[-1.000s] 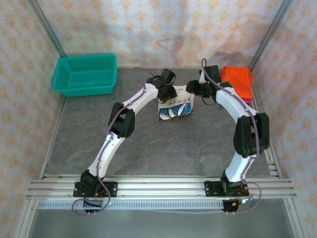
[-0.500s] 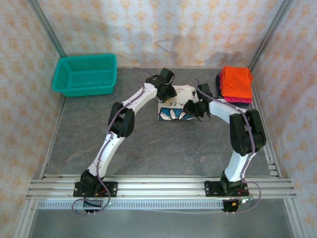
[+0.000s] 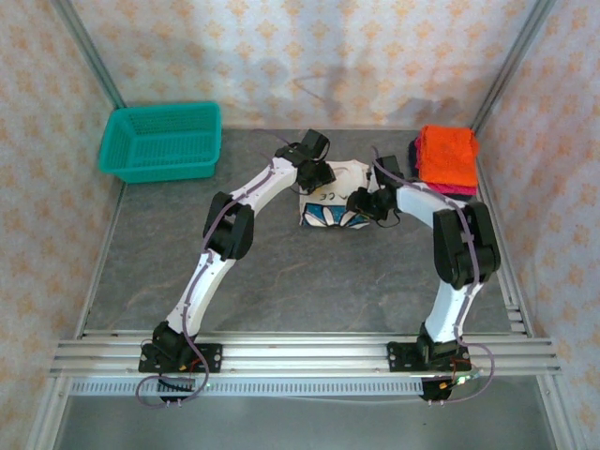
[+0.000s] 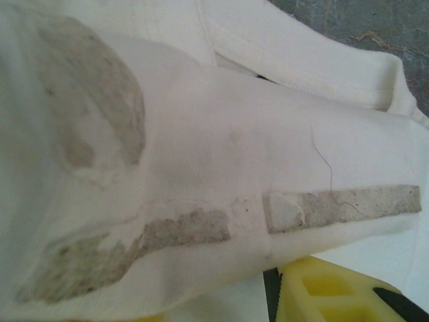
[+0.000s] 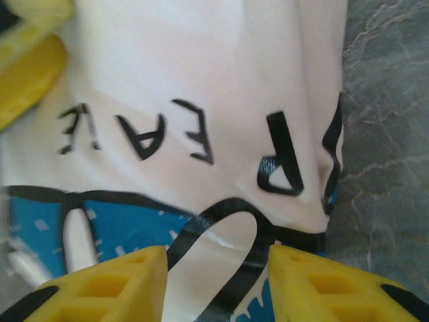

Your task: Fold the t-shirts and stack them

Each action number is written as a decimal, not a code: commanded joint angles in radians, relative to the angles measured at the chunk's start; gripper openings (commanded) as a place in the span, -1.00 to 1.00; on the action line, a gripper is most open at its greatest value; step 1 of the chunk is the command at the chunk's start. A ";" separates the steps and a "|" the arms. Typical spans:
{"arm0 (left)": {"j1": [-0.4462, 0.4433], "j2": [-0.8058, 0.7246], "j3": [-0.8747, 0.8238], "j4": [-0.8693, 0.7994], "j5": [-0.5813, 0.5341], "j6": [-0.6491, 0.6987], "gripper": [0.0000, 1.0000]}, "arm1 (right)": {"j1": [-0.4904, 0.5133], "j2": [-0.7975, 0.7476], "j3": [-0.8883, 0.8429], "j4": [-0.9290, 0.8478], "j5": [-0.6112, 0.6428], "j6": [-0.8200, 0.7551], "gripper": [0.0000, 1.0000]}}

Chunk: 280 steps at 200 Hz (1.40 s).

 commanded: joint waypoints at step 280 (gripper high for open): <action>0.029 -0.076 -0.054 -0.063 -0.040 0.055 0.34 | 0.081 0.407 0.481 -0.336 0.250 -0.320 -1.00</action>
